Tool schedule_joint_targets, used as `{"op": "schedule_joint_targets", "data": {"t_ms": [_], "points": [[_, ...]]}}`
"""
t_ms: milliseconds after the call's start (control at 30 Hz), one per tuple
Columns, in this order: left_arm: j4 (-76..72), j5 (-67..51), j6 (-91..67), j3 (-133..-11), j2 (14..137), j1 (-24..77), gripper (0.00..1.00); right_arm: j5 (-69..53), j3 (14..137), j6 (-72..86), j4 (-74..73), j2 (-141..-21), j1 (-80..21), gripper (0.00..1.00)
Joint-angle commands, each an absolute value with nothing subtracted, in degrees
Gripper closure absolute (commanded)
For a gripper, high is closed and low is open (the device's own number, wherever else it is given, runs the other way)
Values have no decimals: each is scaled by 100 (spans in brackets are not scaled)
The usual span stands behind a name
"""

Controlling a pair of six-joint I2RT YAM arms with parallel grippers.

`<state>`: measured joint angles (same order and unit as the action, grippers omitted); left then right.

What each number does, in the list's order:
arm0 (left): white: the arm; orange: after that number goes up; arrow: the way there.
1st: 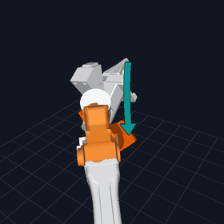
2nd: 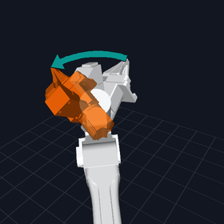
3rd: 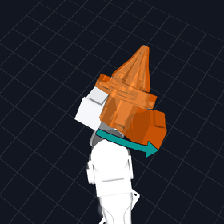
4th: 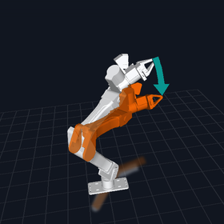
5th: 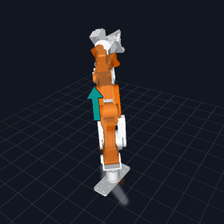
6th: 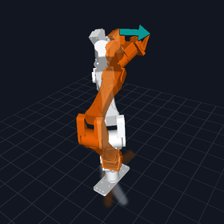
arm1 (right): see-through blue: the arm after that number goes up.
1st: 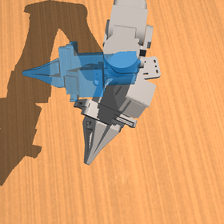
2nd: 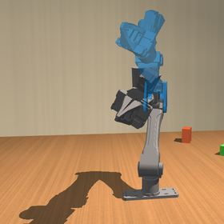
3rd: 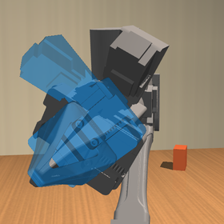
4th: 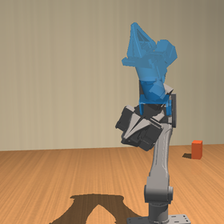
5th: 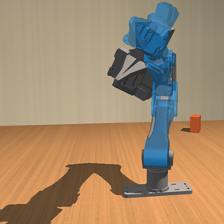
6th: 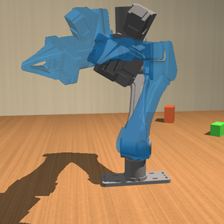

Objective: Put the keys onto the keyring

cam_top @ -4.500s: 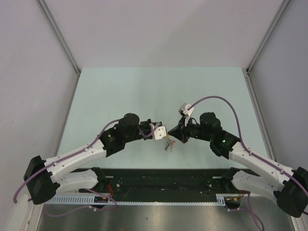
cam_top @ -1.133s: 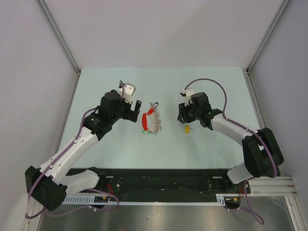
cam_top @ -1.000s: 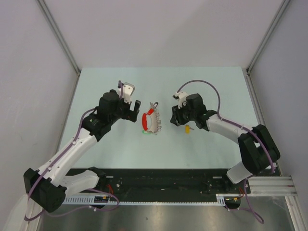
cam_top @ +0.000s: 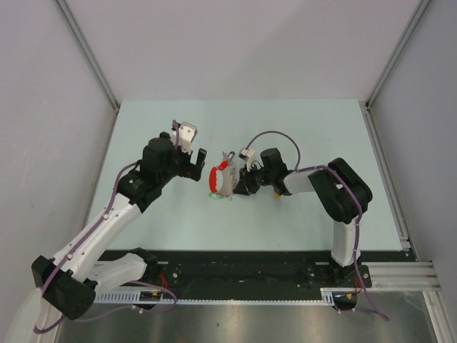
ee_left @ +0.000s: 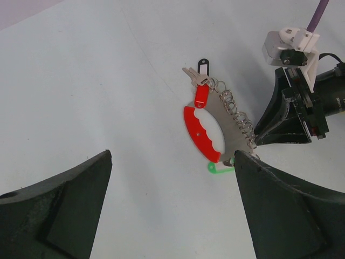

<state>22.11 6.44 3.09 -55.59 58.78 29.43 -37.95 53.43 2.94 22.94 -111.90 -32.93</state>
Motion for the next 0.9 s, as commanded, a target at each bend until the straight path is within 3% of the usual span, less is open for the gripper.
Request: {"op": "schedule_joint_targets", "data": {"t_ms": [0, 367, 533, 567, 633, 700, 867], "points": [[2180, 633, 413, -5546, 5871, 2900, 0, -3744, 5458, 264, 2391, -11391, -3313, 73], [2197, 677, 448, -5546, 5924, 2900, 0, -3718, 5484, 19, 2137, -11303, -3401, 92], [2206, 659, 440, -5572, 5924, 2900, 0, -2752, 5423, -141, 1530, -10925, -3393, 95], [2197, 650, 439, -5572, 5924, 2892, 0, -2664, 5388, -132, 1512, -10881, -3366, 94], [2189, 642, 448, -5564, 5915, 2900, 0, -2505, 5344, -123, 1485, -10697, -3392, 80], [2215, 642, 448, -5581, 5906, 2892, 0, -2277, 5300, -210, 1450, -10469, -3515, 74], [2206, 747, 466, -5563, 5845, 2900, 0, -1400, 5125, -378, 1450, -10012, -3919, 64]]}}
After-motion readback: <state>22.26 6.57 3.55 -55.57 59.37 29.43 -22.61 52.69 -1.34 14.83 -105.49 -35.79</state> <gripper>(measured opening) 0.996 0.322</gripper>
